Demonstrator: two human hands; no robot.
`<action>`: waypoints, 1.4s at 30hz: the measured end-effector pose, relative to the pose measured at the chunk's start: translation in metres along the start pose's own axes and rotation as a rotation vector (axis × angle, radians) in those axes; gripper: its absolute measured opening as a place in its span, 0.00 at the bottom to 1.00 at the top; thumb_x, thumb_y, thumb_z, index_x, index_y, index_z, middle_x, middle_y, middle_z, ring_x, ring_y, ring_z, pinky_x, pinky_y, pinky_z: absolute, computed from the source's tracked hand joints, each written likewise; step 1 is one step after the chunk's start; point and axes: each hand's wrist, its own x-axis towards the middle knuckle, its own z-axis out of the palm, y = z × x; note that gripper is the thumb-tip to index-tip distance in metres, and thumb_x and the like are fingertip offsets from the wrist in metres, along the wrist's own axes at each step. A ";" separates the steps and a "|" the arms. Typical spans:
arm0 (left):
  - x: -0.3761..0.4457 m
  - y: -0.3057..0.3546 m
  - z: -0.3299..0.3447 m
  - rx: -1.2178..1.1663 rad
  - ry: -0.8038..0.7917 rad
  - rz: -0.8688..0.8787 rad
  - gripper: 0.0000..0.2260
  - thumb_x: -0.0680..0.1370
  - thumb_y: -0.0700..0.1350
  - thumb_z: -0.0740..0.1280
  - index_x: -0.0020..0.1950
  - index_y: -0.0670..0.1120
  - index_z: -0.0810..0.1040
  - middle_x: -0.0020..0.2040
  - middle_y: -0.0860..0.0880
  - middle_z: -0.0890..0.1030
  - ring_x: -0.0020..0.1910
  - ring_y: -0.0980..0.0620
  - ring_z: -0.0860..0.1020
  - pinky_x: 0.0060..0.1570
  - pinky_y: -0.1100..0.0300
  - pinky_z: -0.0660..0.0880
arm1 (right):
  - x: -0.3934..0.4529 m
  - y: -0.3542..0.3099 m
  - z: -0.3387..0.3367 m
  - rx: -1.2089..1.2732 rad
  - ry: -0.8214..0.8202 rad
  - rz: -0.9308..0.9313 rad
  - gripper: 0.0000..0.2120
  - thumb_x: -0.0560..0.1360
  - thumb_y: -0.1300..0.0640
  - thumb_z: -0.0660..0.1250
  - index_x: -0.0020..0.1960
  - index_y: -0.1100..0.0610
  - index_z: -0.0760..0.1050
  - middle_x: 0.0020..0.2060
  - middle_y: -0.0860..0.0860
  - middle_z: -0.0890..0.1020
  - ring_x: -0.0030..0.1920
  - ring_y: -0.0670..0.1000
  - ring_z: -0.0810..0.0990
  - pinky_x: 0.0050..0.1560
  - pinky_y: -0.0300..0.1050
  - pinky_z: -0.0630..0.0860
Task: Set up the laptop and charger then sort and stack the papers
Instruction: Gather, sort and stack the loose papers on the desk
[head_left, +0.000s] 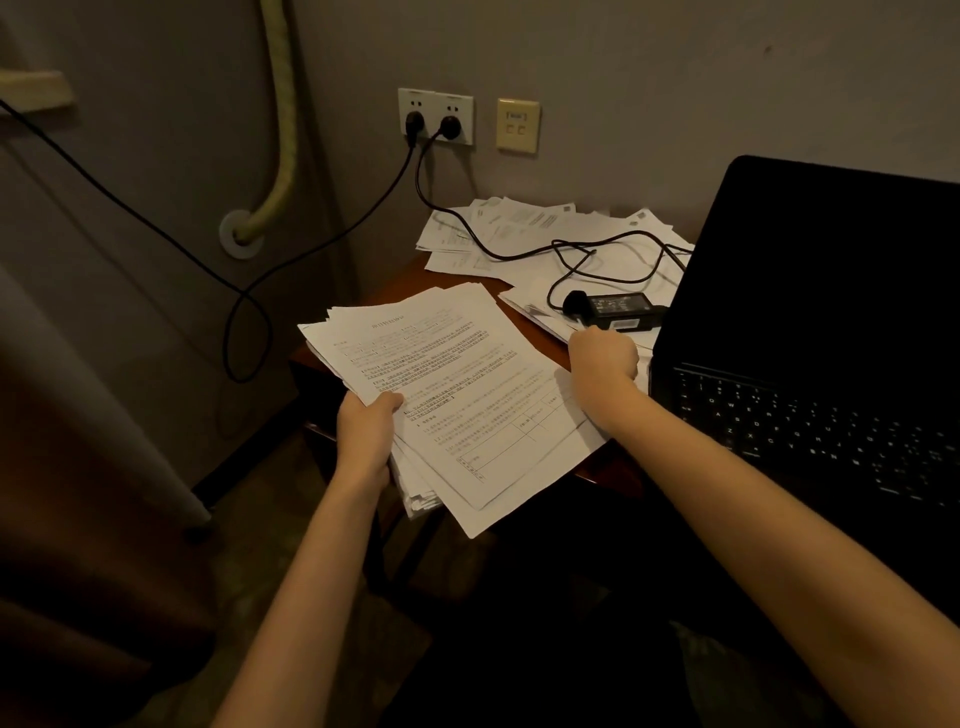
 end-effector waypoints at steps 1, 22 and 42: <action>0.000 -0.001 0.000 0.000 -0.002 0.005 0.13 0.79 0.33 0.59 0.59 0.48 0.71 0.55 0.51 0.78 0.56 0.47 0.78 0.50 0.53 0.76 | -0.001 0.001 -0.001 -0.044 0.006 -0.021 0.17 0.73 0.68 0.66 0.61 0.61 0.73 0.50 0.57 0.78 0.49 0.58 0.80 0.47 0.50 0.80; 0.002 -0.008 0.003 0.033 -0.017 -0.012 0.13 0.81 0.40 0.59 0.64 0.49 0.72 0.57 0.50 0.80 0.57 0.47 0.79 0.57 0.47 0.77 | -0.063 -0.063 -0.053 0.074 0.313 -0.299 0.09 0.75 0.66 0.64 0.54 0.61 0.77 0.35 0.52 0.71 0.37 0.54 0.74 0.37 0.46 0.74; 0.007 0.004 -0.003 0.130 -0.127 -0.021 0.17 0.78 0.34 0.63 0.65 0.45 0.70 0.57 0.50 0.77 0.53 0.51 0.77 0.44 0.61 0.73 | -0.042 -0.039 -0.013 0.519 0.167 -0.207 0.10 0.79 0.57 0.57 0.52 0.58 0.76 0.47 0.55 0.79 0.46 0.55 0.77 0.40 0.45 0.70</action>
